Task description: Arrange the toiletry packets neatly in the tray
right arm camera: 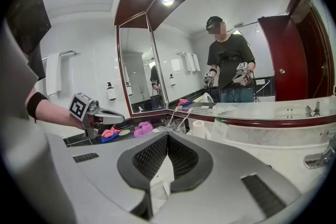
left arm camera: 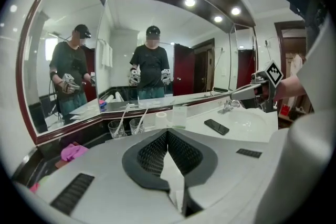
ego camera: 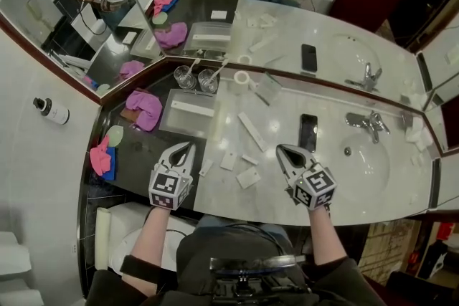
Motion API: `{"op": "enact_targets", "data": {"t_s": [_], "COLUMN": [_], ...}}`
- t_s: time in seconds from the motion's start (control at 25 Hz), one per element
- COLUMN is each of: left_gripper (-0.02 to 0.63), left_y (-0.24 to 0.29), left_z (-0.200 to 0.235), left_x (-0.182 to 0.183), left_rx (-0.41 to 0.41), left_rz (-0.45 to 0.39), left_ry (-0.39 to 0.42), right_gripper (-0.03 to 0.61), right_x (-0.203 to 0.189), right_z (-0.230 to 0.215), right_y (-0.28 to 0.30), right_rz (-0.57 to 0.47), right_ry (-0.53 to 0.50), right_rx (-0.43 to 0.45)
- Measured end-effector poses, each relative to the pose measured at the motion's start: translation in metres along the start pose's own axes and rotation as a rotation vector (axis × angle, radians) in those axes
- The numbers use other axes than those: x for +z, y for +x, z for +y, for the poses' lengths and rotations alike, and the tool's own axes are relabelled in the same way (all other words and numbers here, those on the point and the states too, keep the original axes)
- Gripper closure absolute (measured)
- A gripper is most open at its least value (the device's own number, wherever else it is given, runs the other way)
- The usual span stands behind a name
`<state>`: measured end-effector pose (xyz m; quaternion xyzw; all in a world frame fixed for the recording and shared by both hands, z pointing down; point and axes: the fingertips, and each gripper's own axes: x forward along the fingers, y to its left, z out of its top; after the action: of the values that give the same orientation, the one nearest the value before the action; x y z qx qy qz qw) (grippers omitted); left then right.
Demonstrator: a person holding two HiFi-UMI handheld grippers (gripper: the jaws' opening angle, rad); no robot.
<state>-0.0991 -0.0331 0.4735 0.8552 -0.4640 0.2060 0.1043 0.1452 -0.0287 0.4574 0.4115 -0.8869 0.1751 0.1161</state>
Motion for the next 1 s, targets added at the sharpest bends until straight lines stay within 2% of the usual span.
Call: {"op": "enact_targets", "data": {"t_s": [0.16,0.36,0.48,0.6,0.84,1.0], "left_gripper": [0.553,0.432,0.381,0.344,0.327,0.328], "left_y": [0.024,0.077,0.111,0.141,0.175,0.184], "left_z": [0.016,0.049,0.070,0.085,0.111,0.116], "left_x": [-0.003,-0.030,-0.049,-0.073,-0.131,-0.154], "left_rx": [-0.071,-0.185,-0.251,-0.321,-0.456,-0.566], "left_rz": [0.098,0.304,0.425,0.531,0.686,0.753], "left_ry": [0.157,0.445,0.646,0.794,0.988,1.052], "right_gripper": [0.561,0.561,0.561,0.561,0.561,0.561], "right_x": [-0.015,-0.034,-0.042,-0.052,-0.066,-0.072], "right_z": [0.016,0.042,0.057,0.068,0.082,0.081], "right_y": [0.023,0.075,0.110,0.141,0.188,0.203], "right_rz": [0.091,0.244,0.303,0.361,0.427,0.436], "right_ry": [-0.062,-0.105,-0.120,-0.140,-0.158,-0.152], "right_rx": [0.019,0.061,0.098,0.119,0.132,0.137]}}
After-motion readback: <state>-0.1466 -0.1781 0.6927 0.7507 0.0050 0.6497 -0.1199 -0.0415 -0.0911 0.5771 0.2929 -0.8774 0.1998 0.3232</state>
